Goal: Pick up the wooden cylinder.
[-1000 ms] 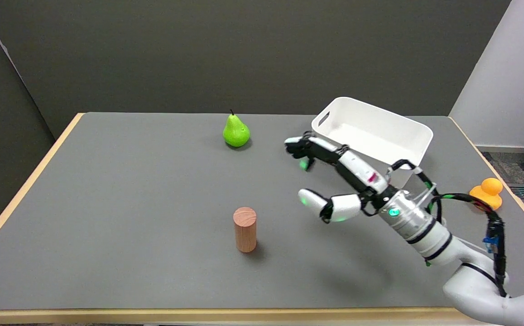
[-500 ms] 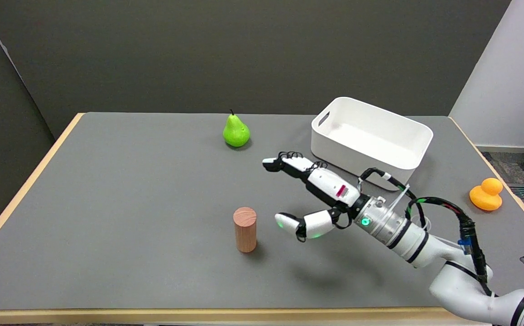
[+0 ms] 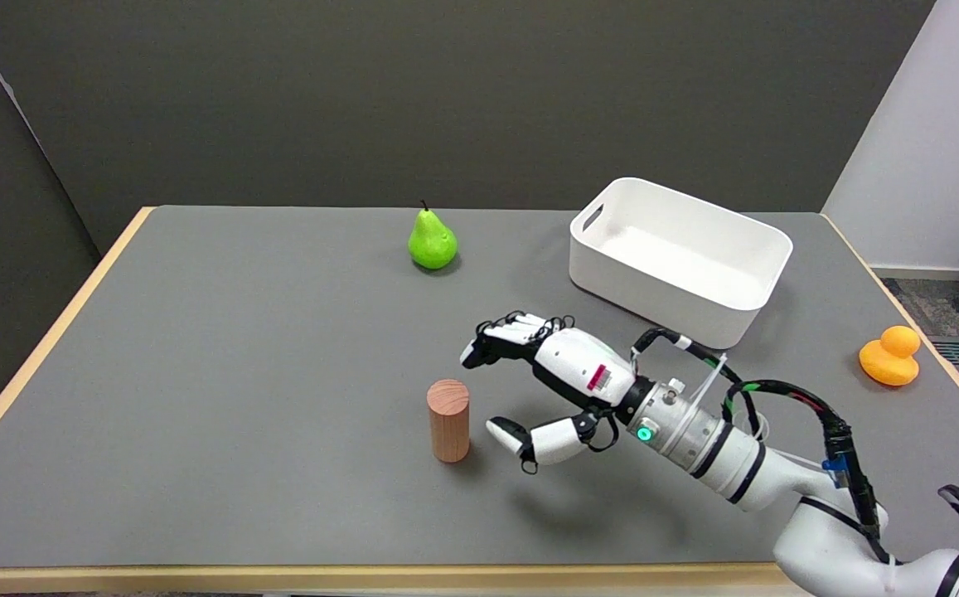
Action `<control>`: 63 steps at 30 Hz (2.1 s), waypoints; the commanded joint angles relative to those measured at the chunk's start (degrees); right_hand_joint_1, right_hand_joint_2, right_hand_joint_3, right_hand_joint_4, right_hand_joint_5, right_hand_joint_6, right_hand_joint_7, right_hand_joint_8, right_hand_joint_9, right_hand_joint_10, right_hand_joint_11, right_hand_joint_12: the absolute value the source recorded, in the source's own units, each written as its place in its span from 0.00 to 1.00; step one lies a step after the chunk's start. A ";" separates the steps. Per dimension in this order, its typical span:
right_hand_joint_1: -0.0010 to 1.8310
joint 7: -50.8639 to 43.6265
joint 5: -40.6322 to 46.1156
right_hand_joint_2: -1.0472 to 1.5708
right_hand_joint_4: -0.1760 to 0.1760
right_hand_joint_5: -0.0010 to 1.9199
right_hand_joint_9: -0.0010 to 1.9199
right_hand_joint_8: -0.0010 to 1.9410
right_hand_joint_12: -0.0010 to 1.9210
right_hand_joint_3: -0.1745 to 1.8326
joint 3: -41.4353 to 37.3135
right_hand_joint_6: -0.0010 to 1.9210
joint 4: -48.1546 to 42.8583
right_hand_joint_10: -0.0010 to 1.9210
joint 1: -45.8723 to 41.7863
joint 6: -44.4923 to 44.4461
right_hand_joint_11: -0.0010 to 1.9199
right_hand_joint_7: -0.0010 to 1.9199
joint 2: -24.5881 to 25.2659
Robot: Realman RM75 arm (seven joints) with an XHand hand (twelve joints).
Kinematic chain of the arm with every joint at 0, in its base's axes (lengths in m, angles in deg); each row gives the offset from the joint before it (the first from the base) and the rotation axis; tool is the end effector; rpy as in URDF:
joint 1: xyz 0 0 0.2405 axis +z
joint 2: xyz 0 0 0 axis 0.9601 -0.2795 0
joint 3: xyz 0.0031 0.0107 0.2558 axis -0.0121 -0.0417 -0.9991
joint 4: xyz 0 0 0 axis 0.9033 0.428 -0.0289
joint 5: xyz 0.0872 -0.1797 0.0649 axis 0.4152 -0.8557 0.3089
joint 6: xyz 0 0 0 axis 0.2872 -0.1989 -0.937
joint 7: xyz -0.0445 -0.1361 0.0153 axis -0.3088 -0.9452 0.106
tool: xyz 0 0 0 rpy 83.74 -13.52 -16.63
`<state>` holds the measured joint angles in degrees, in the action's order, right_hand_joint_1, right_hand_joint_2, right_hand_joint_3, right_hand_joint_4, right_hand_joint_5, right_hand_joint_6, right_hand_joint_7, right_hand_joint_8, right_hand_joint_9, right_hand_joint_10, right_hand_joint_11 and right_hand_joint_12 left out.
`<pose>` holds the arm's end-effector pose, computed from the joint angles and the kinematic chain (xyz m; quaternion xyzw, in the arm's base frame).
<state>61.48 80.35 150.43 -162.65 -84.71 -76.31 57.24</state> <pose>-0.2699 -0.2706 0.2627 0.8467 -0.1904 0.1670 0.4680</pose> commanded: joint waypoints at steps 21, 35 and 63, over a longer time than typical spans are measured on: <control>0.45 -4.26 -1.07 0.66 0.00 0.17 0.18 0.32 0.70 0.53 3.70 0.39 -1.49 0.52 4.13 9.92 0.11 0.25 4.06; 0.49 -4.34 -1.31 0.67 0.00 0.19 0.22 0.36 0.78 0.53 4.36 0.43 -0.11 0.56 4.88 10.96 0.18 0.28 5.29; 0.66 -3.94 -1.07 0.85 0.00 0.29 0.42 0.70 1.00 0.18 4.20 0.77 1.21 0.71 5.16 10.96 0.33 0.46 5.85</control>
<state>57.22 79.22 154.70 -161.94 -79.74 -65.79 62.81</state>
